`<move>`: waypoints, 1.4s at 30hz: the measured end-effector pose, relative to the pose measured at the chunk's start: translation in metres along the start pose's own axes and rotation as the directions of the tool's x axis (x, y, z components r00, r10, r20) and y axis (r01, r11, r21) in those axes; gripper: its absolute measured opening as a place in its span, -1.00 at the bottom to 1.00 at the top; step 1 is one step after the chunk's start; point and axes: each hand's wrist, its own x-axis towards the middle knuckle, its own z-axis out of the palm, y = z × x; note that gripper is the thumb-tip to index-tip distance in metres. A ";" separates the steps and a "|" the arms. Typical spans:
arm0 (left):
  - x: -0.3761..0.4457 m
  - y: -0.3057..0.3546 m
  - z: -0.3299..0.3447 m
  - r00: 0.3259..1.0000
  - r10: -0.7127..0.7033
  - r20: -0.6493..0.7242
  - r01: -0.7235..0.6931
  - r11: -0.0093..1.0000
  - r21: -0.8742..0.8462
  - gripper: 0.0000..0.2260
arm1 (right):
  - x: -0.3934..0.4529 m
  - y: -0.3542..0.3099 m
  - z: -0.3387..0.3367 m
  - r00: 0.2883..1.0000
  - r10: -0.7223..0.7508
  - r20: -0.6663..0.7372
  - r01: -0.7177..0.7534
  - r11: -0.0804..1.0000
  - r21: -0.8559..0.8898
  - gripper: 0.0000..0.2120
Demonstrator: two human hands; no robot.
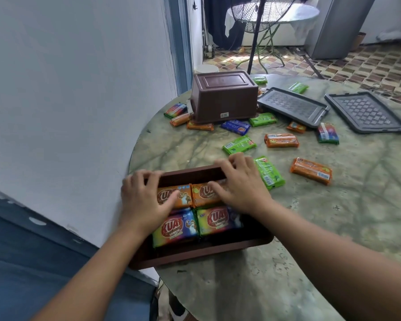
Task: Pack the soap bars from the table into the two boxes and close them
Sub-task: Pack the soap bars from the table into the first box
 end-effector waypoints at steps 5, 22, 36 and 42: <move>0.007 0.005 -0.004 0.856 -0.463 0.230 0.469 0.883 0.030 -0.22 | 0.004 0.003 0.001 0.886 0.441 0.141 -0.453 0.888 0.074 -0.45; 0.028 0.044 0.013 0.868 -0.354 0.348 0.425 0.892 -0.154 -0.55 | -0.034 0.044 -0.021 0.830 0.538 0.146 -0.556 0.821 0.132 -0.66; 0.039 0.153 0.033 0.905 -0.118 0.408 0.223 0.950 -0.219 -0.55 | -0.114 0.118 -0.056 0.716 0.697 0.035 -0.697 0.712 0.080 -0.73; 0.045 0.178 0.035 0.874 -0.051 0.483 0.154 0.972 -0.176 -0.50 | -0.133 0.129 -0.064 0.651 0.759 0.029 -0.758 0.647 0.080 -0.71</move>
